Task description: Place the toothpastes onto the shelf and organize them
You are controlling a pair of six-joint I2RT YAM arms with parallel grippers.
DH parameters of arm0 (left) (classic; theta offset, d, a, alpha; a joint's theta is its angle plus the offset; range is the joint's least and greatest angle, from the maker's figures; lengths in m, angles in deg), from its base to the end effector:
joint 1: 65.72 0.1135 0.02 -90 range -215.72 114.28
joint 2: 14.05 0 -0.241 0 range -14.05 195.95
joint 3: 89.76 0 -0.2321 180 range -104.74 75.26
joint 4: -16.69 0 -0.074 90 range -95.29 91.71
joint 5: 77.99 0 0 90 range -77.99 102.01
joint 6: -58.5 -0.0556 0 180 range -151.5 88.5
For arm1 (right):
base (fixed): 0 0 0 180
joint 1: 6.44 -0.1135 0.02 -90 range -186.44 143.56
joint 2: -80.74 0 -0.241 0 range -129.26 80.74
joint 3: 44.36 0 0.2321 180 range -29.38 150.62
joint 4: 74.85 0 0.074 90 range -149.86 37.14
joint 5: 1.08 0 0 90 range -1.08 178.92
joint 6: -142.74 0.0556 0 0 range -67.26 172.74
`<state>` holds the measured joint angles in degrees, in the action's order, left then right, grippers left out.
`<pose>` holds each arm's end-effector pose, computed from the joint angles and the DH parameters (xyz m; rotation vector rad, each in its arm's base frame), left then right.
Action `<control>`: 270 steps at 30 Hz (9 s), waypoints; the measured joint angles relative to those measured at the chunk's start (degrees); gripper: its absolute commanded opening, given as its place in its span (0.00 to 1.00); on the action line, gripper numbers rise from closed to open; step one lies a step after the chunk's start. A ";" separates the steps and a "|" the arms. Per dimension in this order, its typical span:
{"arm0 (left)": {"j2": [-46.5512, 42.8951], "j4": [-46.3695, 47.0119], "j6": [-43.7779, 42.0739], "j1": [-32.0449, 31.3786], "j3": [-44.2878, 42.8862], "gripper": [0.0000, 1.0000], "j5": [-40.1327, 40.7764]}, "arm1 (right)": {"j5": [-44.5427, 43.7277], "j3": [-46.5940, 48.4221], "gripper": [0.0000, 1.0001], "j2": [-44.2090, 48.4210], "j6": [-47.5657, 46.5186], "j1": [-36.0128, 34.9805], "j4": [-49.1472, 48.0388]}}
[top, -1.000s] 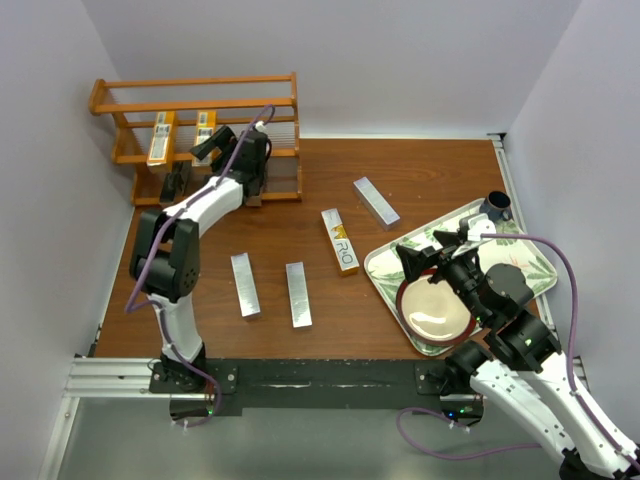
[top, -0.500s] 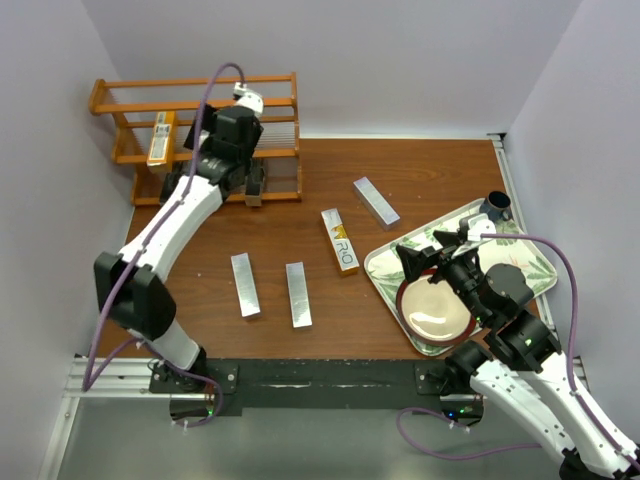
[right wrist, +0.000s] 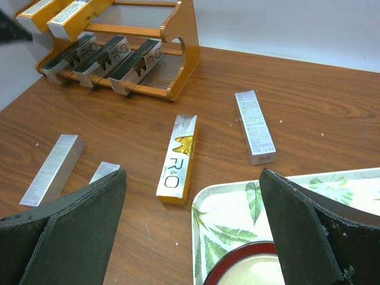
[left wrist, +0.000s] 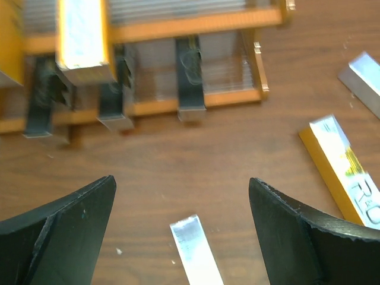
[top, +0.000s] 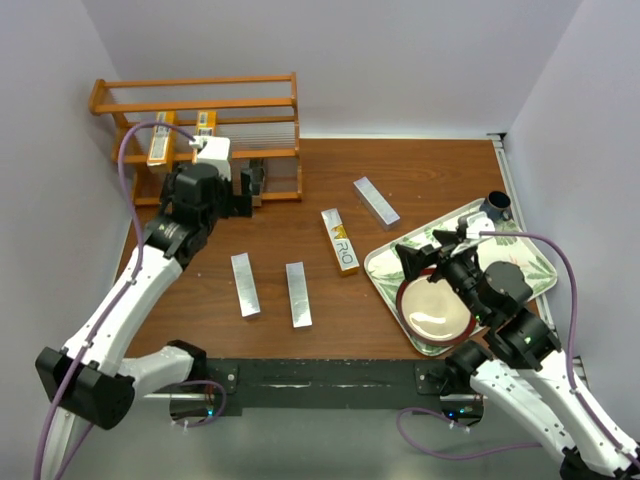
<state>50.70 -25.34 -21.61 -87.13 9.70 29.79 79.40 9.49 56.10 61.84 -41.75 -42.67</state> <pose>0.2430 -0.0771 0.3385 0.0071 2.0055 -0.0343 0.1132 0.0689 0.3206 -0.2451 1.6233 0.4611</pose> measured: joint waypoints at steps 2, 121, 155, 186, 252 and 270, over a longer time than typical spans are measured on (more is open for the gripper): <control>-2.38 0.61 1.11 0.00 4.11 1.00 -2.03 | -0.04 0.85 0.99 -1.40 0.33 0.00 0.52; 2.84 87.60 50.82 -26.77 42.23 0.93 -20.04 | 27.08 4.13 0.37 -39.78 55.47 12.02 -46.07; 6.60 87.60 53.81 -27.76 38.38 0.29 -18.29 | 31.61 1.99 0.92 -40.98 55.63 12.22 -51.91; 6.56 18.53 3.72 -22.58 8.39 0.27 25.94 | 17.46 6.60 0.99 -24.55 19.37 12.20 -11.02; 40.39 20.98 -13.25 -0.72 -18.69 0.83 12.55 | 12.26 6.62 0.99 -20.79 13.31 12.00 -4.26; 18.38 10.82 -0.68 -0.74 -14.58 1.00 4.28 | 13.53 6.62 0.99 -21.09 13.29 11.96 -3.21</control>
<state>69.09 -14.52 -22.29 -87.87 -4.88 34.08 92.93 16.12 35.01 75.13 -29.80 -45.88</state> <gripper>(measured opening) 0.996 0.985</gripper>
